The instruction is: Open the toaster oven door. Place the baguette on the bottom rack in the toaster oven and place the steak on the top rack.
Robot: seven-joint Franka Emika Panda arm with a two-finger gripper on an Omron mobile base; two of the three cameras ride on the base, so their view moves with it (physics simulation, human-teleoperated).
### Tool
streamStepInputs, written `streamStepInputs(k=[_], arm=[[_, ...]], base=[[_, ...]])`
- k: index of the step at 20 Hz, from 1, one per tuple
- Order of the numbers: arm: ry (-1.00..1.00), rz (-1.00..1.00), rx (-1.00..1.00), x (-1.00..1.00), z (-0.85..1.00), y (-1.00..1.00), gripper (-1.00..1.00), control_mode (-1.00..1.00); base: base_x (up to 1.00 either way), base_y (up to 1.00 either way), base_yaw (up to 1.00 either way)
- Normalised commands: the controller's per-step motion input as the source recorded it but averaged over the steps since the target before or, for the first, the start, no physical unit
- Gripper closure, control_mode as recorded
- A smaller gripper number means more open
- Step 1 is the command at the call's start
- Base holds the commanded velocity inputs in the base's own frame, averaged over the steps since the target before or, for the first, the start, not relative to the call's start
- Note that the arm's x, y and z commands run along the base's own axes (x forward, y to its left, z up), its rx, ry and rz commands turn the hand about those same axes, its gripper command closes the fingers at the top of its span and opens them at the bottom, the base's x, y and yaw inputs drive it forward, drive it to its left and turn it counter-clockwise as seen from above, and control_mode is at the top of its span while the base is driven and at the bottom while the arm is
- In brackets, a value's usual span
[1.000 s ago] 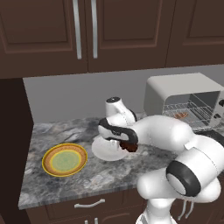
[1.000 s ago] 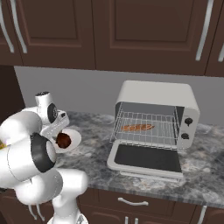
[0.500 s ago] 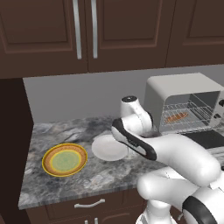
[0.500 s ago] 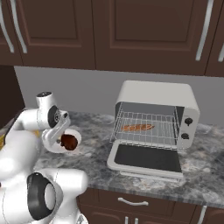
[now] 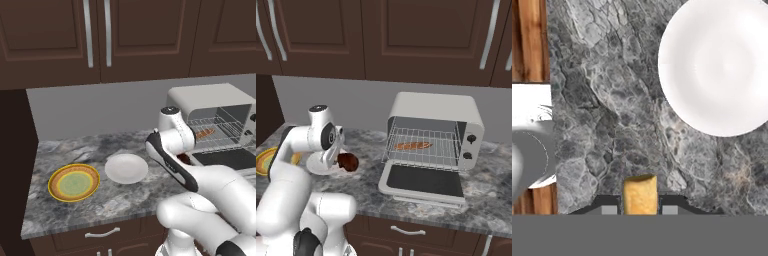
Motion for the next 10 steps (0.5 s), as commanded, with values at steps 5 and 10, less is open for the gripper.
streamStepInputs(k=[5,10], arm=[[0.05,0.07,0.0,0.01,0.21,-0.52,1.0,-1.0],[0.11,0.0,0.0,0.09,0.27,-0.48,1.0,-1.0]], base=[[0.0,0.0,0.0],[0.0,0.0,0.0]])
